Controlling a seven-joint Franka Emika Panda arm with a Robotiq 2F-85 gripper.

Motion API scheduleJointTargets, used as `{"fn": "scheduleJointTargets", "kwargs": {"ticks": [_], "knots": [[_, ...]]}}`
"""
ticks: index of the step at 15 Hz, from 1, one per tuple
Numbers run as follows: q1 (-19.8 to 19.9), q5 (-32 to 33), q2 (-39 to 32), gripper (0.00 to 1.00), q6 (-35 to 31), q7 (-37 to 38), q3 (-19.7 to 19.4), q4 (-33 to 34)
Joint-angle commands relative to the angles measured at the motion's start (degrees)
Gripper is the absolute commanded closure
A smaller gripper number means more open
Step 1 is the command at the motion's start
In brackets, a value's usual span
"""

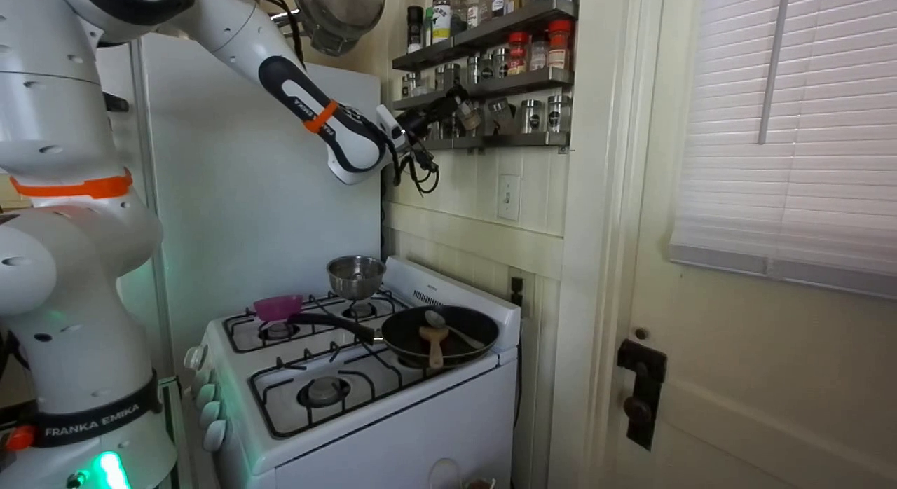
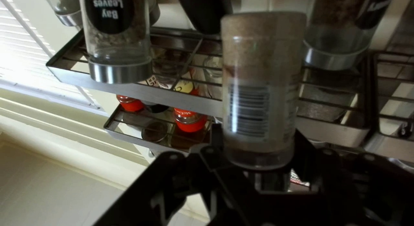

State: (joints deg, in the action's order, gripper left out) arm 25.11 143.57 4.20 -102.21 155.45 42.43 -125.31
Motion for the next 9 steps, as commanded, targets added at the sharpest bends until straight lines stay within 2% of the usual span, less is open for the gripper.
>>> {"fn": "scheduleJointTargets", "kwargs": {"ticks": [1,9], "knots": [[1.5,0.7,-1.5,0.75,-2.0,2.3,0.5,1.2],[1.7,0.6,-3.6,0.75,-2.7,2.3,0.0,2.1]]}}
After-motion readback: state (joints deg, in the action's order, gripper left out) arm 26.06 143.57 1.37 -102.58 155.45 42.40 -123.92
